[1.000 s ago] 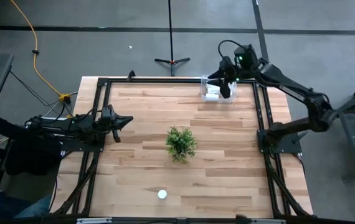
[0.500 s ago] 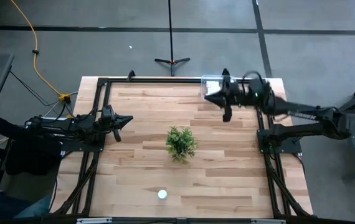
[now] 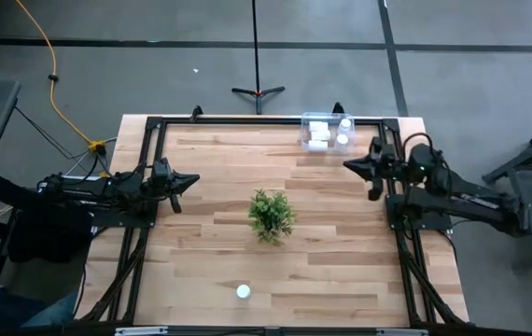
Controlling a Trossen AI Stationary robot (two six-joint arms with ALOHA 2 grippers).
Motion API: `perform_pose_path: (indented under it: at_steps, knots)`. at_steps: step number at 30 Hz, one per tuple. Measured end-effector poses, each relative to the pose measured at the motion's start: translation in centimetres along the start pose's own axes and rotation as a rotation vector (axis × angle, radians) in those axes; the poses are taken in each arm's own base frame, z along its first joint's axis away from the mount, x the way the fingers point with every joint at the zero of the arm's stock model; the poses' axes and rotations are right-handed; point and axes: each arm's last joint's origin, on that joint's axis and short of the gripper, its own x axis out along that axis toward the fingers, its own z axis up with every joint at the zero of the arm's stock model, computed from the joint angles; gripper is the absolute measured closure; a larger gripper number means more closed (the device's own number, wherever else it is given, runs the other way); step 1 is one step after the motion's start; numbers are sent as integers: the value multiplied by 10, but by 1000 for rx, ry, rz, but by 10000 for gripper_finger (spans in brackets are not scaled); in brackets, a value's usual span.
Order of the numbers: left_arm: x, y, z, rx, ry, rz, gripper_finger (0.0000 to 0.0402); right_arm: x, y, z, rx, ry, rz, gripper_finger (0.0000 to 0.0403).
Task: Pick and place pill bottles into a basket
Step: Put the white pill bottle into the transparent bin
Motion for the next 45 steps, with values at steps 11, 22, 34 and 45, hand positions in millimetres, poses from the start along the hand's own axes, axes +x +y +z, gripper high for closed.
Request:
perform_pose_path:
  at_steps: [11,22,34,45]
  knots:
    - [0,0,0,-3,-1,4,379,-13,4,-50,17,-95,77,401]
    - [0,1,-2,-12,16,10,379,-16,8,-73,-3,-84,90,401]
    - [0,0,-6,9,61,-27,376,-17,6,-88,13,-95,60,401]
    - [0,0,-4,-34,50,-24,310,-17,1,-89,-23,-112,-85,402]
